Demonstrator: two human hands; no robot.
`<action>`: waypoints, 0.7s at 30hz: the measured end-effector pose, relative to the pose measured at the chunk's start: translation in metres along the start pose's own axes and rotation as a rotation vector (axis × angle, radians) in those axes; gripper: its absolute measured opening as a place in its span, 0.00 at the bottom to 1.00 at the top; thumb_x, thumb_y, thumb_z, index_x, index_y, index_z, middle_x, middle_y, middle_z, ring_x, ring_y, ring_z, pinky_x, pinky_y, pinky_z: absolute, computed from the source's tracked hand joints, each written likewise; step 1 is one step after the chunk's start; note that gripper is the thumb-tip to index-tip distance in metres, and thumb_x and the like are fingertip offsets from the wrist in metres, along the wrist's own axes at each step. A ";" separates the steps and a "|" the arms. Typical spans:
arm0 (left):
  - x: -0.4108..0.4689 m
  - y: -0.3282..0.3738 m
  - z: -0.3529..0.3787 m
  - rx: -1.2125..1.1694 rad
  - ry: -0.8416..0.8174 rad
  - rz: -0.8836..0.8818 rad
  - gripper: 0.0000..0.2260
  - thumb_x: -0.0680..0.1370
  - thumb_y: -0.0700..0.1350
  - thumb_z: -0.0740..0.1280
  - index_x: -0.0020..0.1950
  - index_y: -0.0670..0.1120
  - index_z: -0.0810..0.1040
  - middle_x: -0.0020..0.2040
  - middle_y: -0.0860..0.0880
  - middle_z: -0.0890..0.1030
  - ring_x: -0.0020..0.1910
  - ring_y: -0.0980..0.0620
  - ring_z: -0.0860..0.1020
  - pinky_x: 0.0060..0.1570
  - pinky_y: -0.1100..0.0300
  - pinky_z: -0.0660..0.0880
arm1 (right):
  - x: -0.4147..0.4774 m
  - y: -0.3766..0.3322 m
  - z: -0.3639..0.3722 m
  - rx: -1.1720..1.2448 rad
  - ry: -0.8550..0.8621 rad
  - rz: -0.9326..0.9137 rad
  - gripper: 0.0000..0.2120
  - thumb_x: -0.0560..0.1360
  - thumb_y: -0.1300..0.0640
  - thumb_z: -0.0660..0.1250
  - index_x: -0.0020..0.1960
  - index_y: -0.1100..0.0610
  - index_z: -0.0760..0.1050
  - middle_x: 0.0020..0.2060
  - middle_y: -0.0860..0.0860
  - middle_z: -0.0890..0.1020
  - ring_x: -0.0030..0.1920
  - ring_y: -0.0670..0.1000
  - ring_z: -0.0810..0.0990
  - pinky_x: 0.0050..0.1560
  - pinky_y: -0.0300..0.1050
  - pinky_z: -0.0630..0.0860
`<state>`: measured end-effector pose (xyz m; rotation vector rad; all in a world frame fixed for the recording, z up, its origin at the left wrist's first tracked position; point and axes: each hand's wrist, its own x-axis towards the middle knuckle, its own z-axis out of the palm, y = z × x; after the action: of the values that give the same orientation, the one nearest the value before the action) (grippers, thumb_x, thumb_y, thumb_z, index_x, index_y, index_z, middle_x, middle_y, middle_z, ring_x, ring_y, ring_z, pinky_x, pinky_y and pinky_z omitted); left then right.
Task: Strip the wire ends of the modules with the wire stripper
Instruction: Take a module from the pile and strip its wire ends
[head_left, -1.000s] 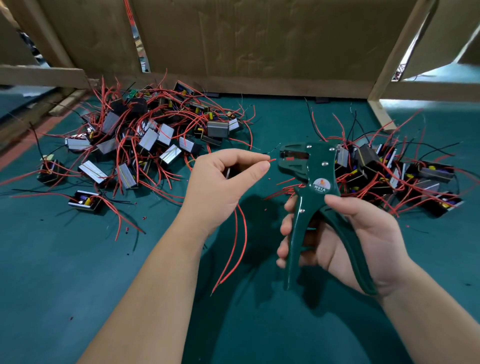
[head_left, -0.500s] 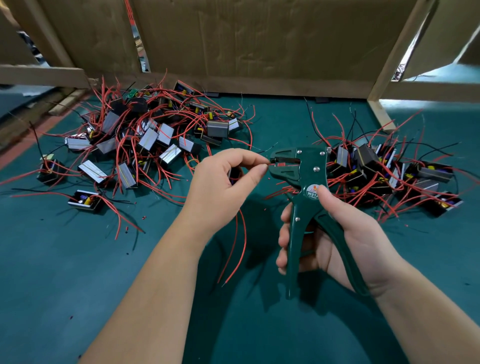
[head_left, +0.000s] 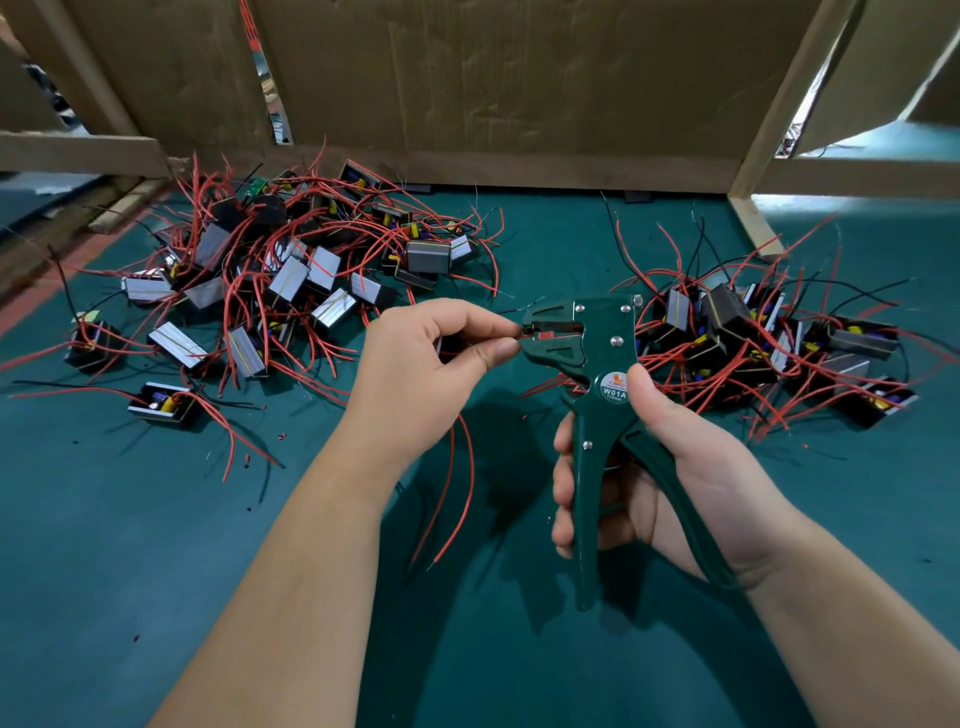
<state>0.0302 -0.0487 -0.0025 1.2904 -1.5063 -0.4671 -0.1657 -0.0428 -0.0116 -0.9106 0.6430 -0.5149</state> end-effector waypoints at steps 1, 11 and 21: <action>0.000 0.000 0.000 0.000 0.002 0.002 0.14 0.71 0.37 0.74 0.39 0.58 0.80 0.34 0.65 0.81 0.36 0.64 0.77 0.41 0.73 0.72 | 0.000 0.000 0.000 0.001 0.002 0.002 0.29 0.66 0.33 0.61 0.44 0.59 0.78 0.35 0.61 0.78 0.33 0.61 0.80 0.39 0.55 0.78; -0.001 -0.002 0.002 -0.028 0.004 0.013 0.12 0.70 0.37 0.75 0.40 0.55 0.81 0.33 0.64 0.81 0.36 0.65 0.78 0.41 0.73 0.72 | -0.002 0.002 0.004 -0.028 0.097 -0.011 0.28 0.66 0.33 0.61 0.41 0.59 0.77 0.32 0.62 0.77 0.29 0.60 0.78 0.33 0.52 0.77; 0.001 -0.011 0.008 -0.042 -0.041 -0.085 0.08 0.77 0.42 0.68 0.42 0.54 0.74 0.34 0.56 0.76 0.31 0.64 0.71 0.36 0.69 0.69 | 0.009 0.006 0.012 0.219 0.216 -0.170 0.24 0.67 0.39 0.62 0.43 0.61 0.75 0.36 0.62 0.79 0.31 0.60 0.79 0.34 0.56 0.79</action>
<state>0.0281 -0.0560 -0.0140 1.3231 -1.4716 -0.5805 -0.1504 -0.0390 -0.0136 -0.7106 0.6922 -0.8280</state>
